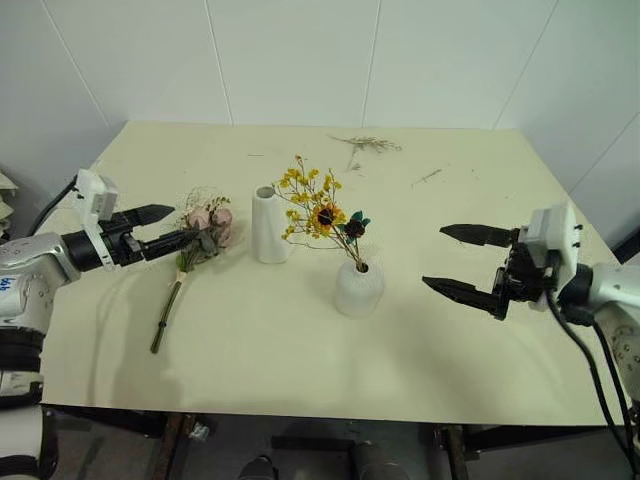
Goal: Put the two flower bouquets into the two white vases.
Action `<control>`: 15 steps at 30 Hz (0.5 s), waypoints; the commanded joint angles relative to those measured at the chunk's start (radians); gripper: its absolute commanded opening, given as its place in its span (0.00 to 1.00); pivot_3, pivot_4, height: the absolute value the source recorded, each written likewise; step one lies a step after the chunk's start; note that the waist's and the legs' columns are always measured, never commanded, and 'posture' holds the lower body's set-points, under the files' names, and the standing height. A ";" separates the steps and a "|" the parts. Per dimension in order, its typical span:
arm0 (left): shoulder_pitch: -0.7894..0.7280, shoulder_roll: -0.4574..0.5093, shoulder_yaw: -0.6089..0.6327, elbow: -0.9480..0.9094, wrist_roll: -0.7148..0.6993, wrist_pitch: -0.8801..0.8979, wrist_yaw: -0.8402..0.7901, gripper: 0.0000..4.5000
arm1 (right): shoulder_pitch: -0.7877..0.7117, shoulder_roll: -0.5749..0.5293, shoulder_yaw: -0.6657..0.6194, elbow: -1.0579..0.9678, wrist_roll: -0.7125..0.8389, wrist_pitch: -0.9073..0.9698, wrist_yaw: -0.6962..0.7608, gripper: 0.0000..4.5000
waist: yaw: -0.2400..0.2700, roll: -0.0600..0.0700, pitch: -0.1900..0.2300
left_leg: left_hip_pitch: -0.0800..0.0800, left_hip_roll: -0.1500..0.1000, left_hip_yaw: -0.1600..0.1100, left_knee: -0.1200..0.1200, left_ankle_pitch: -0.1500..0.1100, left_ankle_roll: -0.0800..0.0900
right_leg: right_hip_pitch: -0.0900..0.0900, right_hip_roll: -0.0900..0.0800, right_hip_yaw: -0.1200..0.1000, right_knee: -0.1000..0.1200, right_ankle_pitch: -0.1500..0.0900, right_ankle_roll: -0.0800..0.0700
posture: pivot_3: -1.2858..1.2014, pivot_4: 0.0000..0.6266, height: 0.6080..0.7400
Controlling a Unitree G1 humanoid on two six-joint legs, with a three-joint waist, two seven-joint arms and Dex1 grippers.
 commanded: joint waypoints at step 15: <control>-0.070 -0.022 -0.127 -0.142 0.189 0.468 0.229 1.00 | -0.222 -0.100 0.065 0.233 0.041 -0.024 0.366 0.99 | 0.019 0.000 0.000 | 0.002 0.000 0.000 -0.001 -0.001 -0.002 | 0.002 0.000 -0.001 -0.004 0.000 0.000 | 0.52 0.24 1.00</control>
